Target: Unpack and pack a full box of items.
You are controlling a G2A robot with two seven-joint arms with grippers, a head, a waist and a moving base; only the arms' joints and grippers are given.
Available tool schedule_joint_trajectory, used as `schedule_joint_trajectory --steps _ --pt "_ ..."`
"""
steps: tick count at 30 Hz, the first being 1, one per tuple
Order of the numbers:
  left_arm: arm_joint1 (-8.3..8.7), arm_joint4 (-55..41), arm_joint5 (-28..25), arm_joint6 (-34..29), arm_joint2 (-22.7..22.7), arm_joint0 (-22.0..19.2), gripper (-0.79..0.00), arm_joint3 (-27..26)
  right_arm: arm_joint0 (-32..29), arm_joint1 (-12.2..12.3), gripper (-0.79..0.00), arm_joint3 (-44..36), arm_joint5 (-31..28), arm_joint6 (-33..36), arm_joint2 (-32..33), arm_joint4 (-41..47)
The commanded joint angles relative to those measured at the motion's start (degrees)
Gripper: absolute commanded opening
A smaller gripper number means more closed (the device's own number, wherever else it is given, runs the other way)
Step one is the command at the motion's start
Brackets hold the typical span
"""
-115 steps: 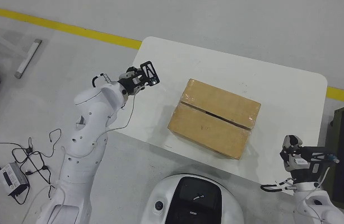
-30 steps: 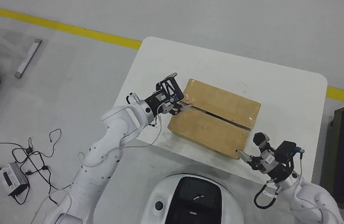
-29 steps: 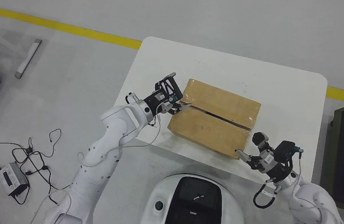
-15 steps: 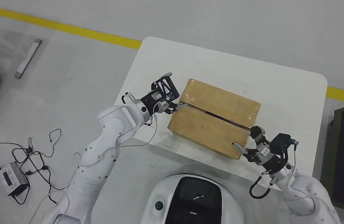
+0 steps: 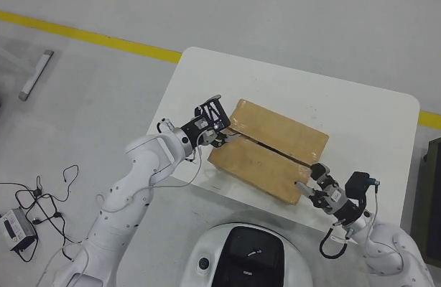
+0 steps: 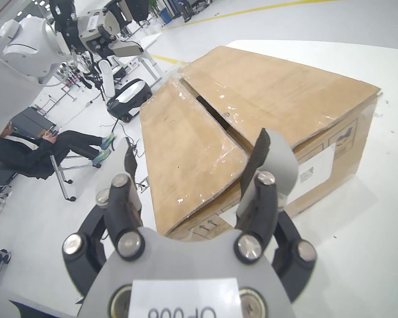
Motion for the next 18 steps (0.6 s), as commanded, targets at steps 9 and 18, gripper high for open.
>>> schedule_joint_trajectory --steps 9,18 --pt "0.47 -1.0 -1.2 -0.4 -0.9 0.2 0.0 -0.7 -0.7 0.7 -0.717 -1.4 -2.4 3.6 -0.2 6.5" --pt "0.99 -3.9 -3.1 -1.8 -2.9 -0.4 0.0 -3.4 -1.3 1.3 -0.785 -4.4 -3.7 5.0 0.1 4.4"
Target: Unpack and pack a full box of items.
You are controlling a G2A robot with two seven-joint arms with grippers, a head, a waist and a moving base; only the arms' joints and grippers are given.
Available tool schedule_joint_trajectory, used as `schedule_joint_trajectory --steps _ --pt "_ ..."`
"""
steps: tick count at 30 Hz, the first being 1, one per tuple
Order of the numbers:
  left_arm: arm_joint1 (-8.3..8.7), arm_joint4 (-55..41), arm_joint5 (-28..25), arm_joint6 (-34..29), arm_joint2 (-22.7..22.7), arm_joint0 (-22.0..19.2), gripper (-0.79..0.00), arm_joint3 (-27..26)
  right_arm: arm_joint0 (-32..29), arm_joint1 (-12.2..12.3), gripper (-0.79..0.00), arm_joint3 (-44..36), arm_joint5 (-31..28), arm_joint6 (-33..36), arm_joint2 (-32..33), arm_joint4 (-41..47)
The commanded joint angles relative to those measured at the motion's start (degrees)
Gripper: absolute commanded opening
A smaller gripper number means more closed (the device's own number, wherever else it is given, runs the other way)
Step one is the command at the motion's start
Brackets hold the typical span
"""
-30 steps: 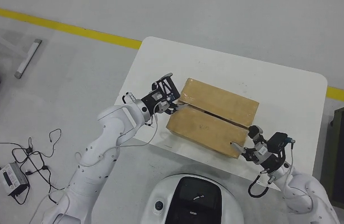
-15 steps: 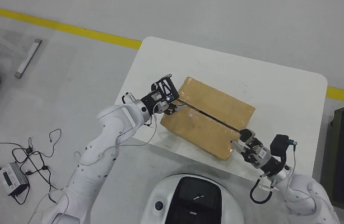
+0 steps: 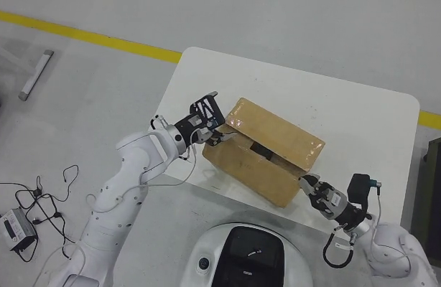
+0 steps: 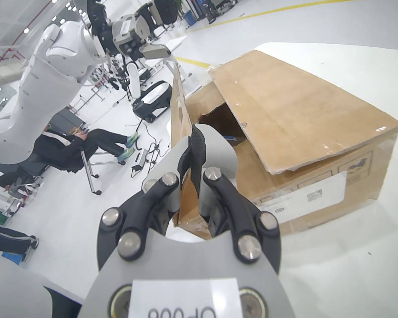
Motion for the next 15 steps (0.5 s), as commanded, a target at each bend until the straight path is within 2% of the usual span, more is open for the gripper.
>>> schedule_joint_trajectory --steps 1,9,15 --pt "0.09 -0.5 0.0 -0.6 -0.3 -0.4 0.0 -0.7 -0.4 0.1 -0.785 -1.0 -0.5 -0.5 0.1 -1.3" --pt "0.19 -2.3 0.7 -2.8 0.2 -1.7 0.0 -2.2 -1.6 0.7 -0.785 -4.8 -1.5 -2.4 2.7 -9.3" --pt "0.22 -3.5 0.6 -4.2 1.6 -2.3 -0.129 -2.8 -2.3 1.1 -0.785 -6.0 -3.0 -5.9 5.9 -12.9"
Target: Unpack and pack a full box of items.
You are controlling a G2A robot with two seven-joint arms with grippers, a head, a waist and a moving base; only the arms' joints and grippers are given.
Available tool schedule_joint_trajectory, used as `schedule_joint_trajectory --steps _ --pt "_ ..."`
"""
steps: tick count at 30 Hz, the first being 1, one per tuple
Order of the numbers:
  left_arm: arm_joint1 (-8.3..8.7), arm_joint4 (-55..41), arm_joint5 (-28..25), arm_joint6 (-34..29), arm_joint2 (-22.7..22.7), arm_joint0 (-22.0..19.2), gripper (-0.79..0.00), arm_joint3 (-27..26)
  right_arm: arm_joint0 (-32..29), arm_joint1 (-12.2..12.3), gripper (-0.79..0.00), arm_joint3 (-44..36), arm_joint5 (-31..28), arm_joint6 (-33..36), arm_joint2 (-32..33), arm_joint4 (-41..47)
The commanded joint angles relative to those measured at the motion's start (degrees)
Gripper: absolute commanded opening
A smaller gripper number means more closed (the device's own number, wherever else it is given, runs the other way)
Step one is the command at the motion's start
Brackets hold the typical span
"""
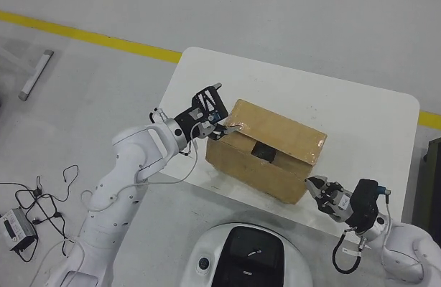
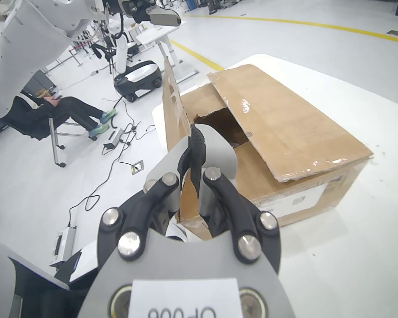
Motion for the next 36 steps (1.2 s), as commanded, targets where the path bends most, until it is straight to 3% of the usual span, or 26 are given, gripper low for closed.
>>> schedule_joint_trajectory --steps 1,4,7,9,11,12,15,24,26,28,29,31,32,33,34,36 --pt "0.0 -0.4 0.1 -0.3 0.6 -0.1 -0.166 0.0 -0.2 0.2 -0.785 -0.2 -0.5 -0.9 1.1 -0.9" --pt "0.03 -0.8 -0.3 -1.3 1.4 0.0 -0.425 0.1 -0.6 0.3 -0.785 -0.6 -1.3 -2.2 1.9 -1.7" --pt "0.08 -1.9 -1.3 -2.9 2.3 0.0 -0.483 0.1 -1.1 0.5 -0.785 -0.9 -2.0 -2.9 2.1 -2.6" --pt "0.14 -2.6 -2.5 -3.9 2.9 0.0 -0.588 0.1 -1.4 0.6 -0.785 -1.0 -2.3 -3.6 2.2 -3.0" --pt "0.18 -3.5 -3.2 -4.5 3.4 -0.1 -0.622 0.0 -1.8 0.6 -0.785 -1.1 -2.5 -4.0 2.2 -3.4" --pt "0.22 -3.9 -3.9 -5.0 3.7 -0.1 -0.686 0.1 -2.0 0.7 -0.785 -1.3 -2.8 -4.3 2.2 -3.7" --pt "0.36 -4.5 -6.0 -6.3 4.6 -0.2 -0.785 -0.3 -2.5 0.8 -0.785 -1.5 -3.2 -4.8 2.4 -4.0" --pt "0.85 -8.1 -12.5 -9.4 7.2 -0.1 -0.785 -0.6 -3.3 1.2 -0.77 -1.6 -3.9 -5.7 2.3 -4.4" --pt "0.93 -8.7 -13.2 -10.0 7.6 -0.5 -0.785 -0.6 -3.4 1.3 -0.594 -1.6 -4.0 -5.7 2.2 -4.5" --pt "1.05 -9.3 -14.6 -10.5 8.1 -0.9 -0.785 -0.3 -3.4 1.4 -0.545 -1.7 -4.0 -5.8 2.2 -4.5" --pt "1.11 -9.7 -15.3 -10.7 8.4 -1.1 -0.785 -0.1 -3.5 1.4 -0.465 -1.6 -3.9 -5.9 2.1 -4.3" --pt "1.22 -10.3 -16.0 -11.0 8.5 -1.5 -0.785 0.2 -3.6 1.5 -0.394 -1.6 -3.9 -6.0 2.1 -4.3" --pt "1.28 -10.7 -16.3 -11.2 8.7 -1.6 -0.785 0.3 -3.6 1.5 -0.231 -1.6 -3.9 -6.0 2.1 -4.1" --pt "1.35 -11.1 -16.9 -11.4 8.8 -1.8 -0.785 0.4 -3.7 1.6 -0.172 -1.5 -3.9 -6.1 2.2 -4.0" --pt "1.43 -11.4 -17.6 -11.7 9.0 -1.9 -0.785 0.5 -3.8 1.6 -0.126 -1.5 -4.2 -6.3 2.1 -3.5" --pt "1.59 -12.2 -18.7 -12.3 9.3 -2.2 -0.785 0.8 -4.0 1.7 -0.12 -1.1 -4.6 -6.3 2.3 -2.4"
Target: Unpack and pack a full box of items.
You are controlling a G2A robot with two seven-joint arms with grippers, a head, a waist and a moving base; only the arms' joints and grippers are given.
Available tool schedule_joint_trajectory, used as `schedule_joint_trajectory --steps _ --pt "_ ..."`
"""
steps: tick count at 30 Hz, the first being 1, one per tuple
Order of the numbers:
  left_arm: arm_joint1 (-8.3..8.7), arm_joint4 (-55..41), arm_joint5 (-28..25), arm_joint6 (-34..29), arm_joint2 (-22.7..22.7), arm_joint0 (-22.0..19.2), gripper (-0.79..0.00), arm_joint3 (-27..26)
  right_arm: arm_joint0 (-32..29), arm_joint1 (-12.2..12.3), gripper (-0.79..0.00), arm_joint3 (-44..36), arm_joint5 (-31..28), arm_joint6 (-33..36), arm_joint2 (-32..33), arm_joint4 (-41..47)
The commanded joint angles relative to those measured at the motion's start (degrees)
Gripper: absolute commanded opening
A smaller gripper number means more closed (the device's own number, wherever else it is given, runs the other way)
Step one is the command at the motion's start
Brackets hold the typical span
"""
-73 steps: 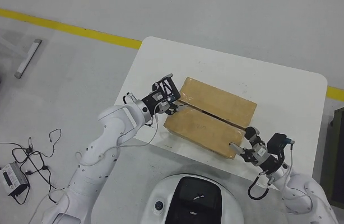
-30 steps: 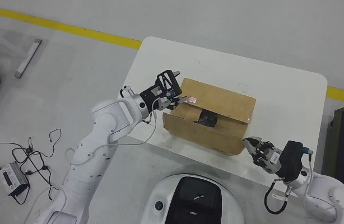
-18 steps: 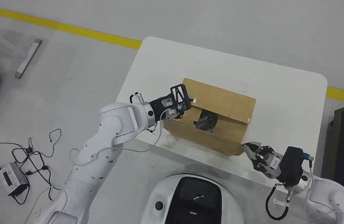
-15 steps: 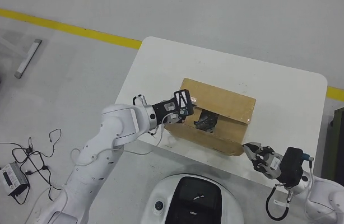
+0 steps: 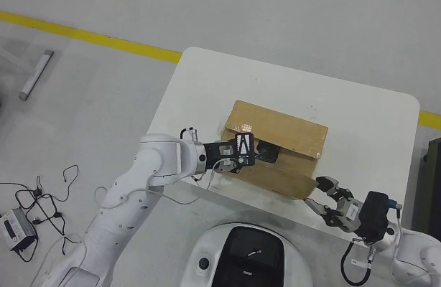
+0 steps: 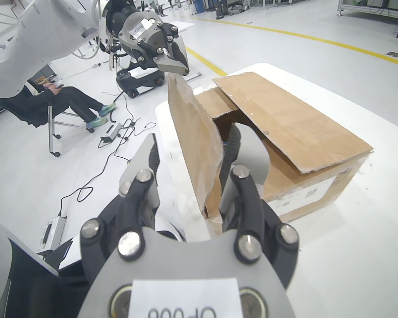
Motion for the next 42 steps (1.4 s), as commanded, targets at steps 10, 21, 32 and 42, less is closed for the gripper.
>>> schedule_joint_trajectory --steps 10,21,32,42 --pt "0.93 -3.8 -2.4 -3.1 1.5 -1.2 -0.785 -0.2 -1.3 0.9 -0.191 0.5 -2.4 1.5 0.3 3.9" --pt "2.44 -7.5 -2.4 -4.7 3.9 -3.1 -0.785 -1.6 -1.4 1.4 0.0 3.0 -1.7 1.1 1.2 6.3" --pt "4.66 -9.7 -2.4 -4.3 6.0 -4.1 -0.785 -2.8 3.9 1.5 -0.446 7.2 -1.2 4.1 -4.9 7.7" --pt "6.25 -10.8 -1.1 -3.7 4.4 -4.4 -0.785 -3.3 4.0 1.4 -0.785 4.5 1.7 0.8 -7.8 -4.4"
